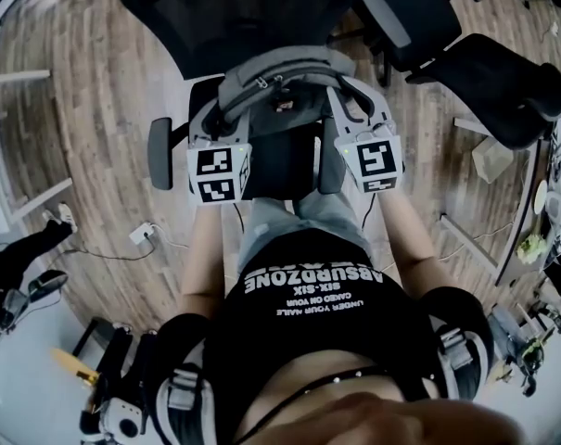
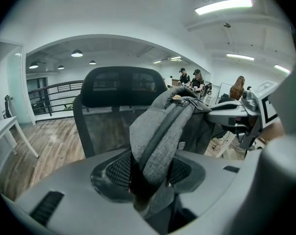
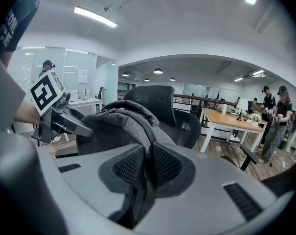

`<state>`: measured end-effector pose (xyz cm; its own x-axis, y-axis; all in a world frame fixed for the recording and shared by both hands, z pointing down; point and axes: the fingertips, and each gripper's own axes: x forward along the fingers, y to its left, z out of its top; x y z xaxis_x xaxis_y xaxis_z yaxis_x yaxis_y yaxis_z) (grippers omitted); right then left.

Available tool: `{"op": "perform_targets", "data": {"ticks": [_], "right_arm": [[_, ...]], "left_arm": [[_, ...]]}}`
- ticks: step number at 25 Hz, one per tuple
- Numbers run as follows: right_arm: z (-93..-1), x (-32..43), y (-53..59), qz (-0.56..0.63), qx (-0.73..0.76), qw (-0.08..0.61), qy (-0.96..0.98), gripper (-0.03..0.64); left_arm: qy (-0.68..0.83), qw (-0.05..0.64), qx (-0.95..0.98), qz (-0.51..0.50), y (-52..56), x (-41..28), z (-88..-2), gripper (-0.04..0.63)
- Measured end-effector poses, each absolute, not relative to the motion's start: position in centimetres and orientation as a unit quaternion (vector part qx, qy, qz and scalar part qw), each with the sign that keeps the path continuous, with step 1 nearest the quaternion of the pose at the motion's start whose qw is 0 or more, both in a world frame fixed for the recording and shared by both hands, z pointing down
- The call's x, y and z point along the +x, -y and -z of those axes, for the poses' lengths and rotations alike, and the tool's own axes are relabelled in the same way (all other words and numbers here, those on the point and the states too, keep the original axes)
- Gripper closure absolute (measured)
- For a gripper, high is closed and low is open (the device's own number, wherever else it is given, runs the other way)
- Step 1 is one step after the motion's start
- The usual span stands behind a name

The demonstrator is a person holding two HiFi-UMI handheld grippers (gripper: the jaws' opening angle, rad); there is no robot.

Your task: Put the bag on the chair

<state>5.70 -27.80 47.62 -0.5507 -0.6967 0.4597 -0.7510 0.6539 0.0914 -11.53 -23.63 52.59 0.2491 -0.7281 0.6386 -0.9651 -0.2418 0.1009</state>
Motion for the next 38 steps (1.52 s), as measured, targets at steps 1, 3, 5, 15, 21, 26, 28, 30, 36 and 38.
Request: {"op": "perform_targets", "data": {"ticks": [1,3,5,15,21,26,28,30,36,38], "right_arm": [[-47.8,5.7,27.8,-0.059,0.412,0.236,0.878,0.549],[-48.2,5.8,27.7,-0.063,0.412,0.239,0.877,0.549],[-48.8,6.0,27.7,-0.067,0.412,0.245,0.875,0.549],[-51.0,6.5,27.8,-0.079,0.417,0.264,0.866,0.551],[-52.0,6.7,27.9,-0.087,0.417,0.274,0.862,0.551],[-53.3,6.8,28.1,-0.093,0.416,0.286,0.858,0.551],[-53.8,6.9,28.2,-0.096,0.415,0.291,0.857,0.551],[-54.3,7.0,28.3,-0.101,0.414,0.296,0.855,0.551],[-56.1,7.2,27.9,-0.105,0.414,0.314,0.848,0.551],[-56.7,7.1,27.7,-0.103,0.411,0.316,0.849,0.551]], "left_arm": [[0.563,0.248,0.751,-0.240,23.7,-11.5,-52.8,0.417],[0.560,0.248,0.752,-0.245,23.7,-11.5,-53.3,0.417],[0.554,0.249,0.754,-0.251,23.8,-11.2,-53.7,0.417],[0.537,0.255,0.757,-0.271,24.1,-10.6,-56.0,0.417],[0.533,0.259,0.757,-0.275,24.3,-10.5,-57.0,0.417],[0.532,0.264,0.754,-0.280,24.5,-10.4,-58.3,0.417],[0.531,0.267,0.753,-0.283,24.5,-10.4,-58.7,0.417],[0.530,0.269,0.750,-0.290,24.6,-10.3,-59.2,0.417],[0.527,0.278,0.743,-0.304,24.0,-10.1,-61.1,0.417],[0.529,0.281,0.741,-0.304,23.9,-10.2,-61.7,0.417]]}}
